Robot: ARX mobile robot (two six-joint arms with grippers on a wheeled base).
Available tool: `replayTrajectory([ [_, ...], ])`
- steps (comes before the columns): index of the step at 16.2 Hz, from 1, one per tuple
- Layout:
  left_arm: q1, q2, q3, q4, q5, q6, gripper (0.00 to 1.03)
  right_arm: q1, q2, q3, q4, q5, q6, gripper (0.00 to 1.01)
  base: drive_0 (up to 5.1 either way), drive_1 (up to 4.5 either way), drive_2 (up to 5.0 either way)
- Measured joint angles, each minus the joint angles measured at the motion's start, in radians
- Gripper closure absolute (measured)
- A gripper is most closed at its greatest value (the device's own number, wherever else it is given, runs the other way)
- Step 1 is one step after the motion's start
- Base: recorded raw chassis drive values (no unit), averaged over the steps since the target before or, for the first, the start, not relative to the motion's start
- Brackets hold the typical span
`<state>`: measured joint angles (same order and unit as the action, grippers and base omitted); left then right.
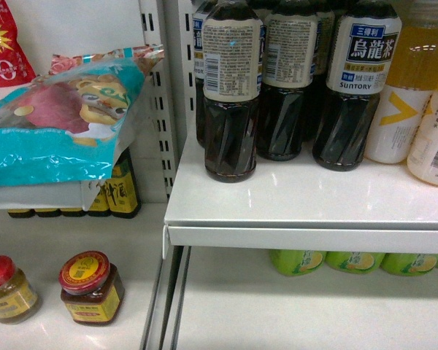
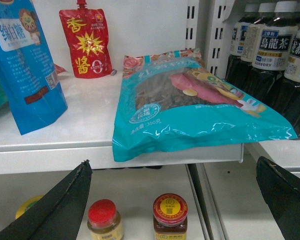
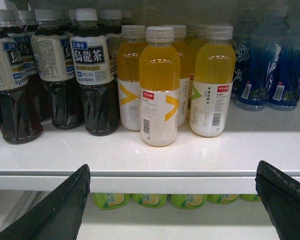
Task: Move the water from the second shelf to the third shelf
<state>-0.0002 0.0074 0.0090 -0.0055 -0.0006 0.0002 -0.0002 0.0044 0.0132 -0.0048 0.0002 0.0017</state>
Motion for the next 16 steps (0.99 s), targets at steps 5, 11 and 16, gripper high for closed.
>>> replayTrajectory([
  [5,0.000,0.000,0.000,0.000,0.000,0.000,0.05,0.000,0.000,0.000,0.000,0.000,0.000,0.03,0.0,0.00,0.0],
  [11,0.000,0.000,0.000,0.000,0.000,0.000,0.05,0.000,0.000,0.000,0.000,0.000,0.000,0.03,0.0,0.00,0.0],
  [16,0.000,0.000,0.000,0.000,0.000,0.000,0.05,0.000,0.000,0.000,0.000,0.000,0.000,0.03,0.0,0.00,0.0],
])
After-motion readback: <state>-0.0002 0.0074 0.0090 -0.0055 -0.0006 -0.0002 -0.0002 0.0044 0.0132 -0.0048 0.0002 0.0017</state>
